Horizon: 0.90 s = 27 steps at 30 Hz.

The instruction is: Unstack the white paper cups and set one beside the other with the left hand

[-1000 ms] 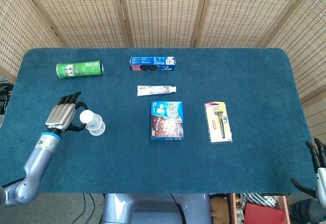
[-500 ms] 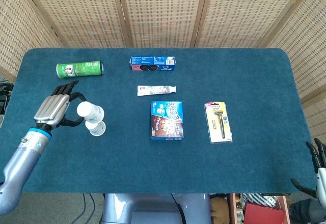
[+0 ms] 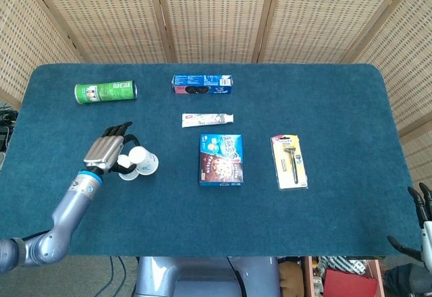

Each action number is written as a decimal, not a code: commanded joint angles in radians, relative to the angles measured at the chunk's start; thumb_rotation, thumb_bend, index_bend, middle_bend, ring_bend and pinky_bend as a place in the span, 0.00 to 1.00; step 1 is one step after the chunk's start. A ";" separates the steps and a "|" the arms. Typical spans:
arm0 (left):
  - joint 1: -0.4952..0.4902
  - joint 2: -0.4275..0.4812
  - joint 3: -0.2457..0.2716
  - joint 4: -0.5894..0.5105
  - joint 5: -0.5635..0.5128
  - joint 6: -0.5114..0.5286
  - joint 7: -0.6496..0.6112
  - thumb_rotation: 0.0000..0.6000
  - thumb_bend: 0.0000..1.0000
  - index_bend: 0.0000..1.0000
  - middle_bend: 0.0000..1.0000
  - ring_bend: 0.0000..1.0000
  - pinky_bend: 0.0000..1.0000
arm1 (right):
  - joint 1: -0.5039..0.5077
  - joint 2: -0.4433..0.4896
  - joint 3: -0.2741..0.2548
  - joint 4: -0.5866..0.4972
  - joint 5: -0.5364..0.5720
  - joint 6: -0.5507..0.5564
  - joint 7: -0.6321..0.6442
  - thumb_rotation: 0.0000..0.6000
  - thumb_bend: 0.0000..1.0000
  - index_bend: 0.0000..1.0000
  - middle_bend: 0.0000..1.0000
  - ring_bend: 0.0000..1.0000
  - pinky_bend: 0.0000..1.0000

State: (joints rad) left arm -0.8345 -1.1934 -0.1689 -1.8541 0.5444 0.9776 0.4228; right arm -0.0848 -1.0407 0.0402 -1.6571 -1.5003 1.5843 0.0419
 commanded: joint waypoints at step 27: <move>0.087 0.083 0.017 -0.046 0.129 0.024 -0.146 1.00 0.32 0.00 0.00 0.00 0.00 | -0.002 0.004 -0.005 -0.007 -0.019 0.014 0.002 1.00 0.00 0.00 0.00 0.00 0.00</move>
State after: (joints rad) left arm -0.7861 -1.1585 -0.1471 -1.8597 0.6132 0.9756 0.3190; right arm -0.0864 -1.0373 0.0355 -1.6638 -1.5187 1.5972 0.0440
